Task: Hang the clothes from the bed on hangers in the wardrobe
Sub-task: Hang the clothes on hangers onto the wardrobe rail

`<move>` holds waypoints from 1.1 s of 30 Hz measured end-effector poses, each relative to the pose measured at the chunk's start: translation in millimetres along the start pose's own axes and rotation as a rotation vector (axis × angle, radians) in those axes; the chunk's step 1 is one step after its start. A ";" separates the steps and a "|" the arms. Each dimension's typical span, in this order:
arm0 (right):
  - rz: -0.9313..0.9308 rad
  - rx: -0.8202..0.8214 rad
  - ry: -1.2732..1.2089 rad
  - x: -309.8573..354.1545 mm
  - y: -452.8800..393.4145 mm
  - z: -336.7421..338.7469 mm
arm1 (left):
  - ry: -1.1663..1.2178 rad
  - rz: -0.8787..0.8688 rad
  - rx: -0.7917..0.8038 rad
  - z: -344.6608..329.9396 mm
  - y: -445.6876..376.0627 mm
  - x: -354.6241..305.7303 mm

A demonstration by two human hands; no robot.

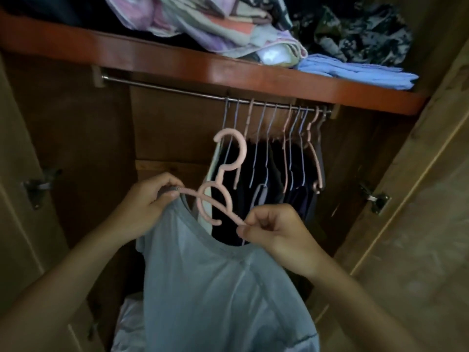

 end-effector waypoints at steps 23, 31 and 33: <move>-0.092 -0.598 -0.140 -12.4 -259.6 -54.4 | -0.346 0.169 -0.269 74.4 -142.5 74.7; -0.141 -0.693 -0.031 -44.7 -317.2 -15.0 | -0.366 0.161 -0.307 72.7 -183.5 84.7; -0.155 -0.697 -0.011 -52.3 -323.4 -11.1 | -0.384 0.163 -0.292 70.0 -188.8 88.3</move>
Point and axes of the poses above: each hand's wrist, its own y-axis away from the middle knuckle, its own z-axis out of the back of the hand, x = y × z, the point moved 7 cm from there along -y, towards the middle knuckle, and after that the axes turned 1 degree about -x, right-handed, at the moved point
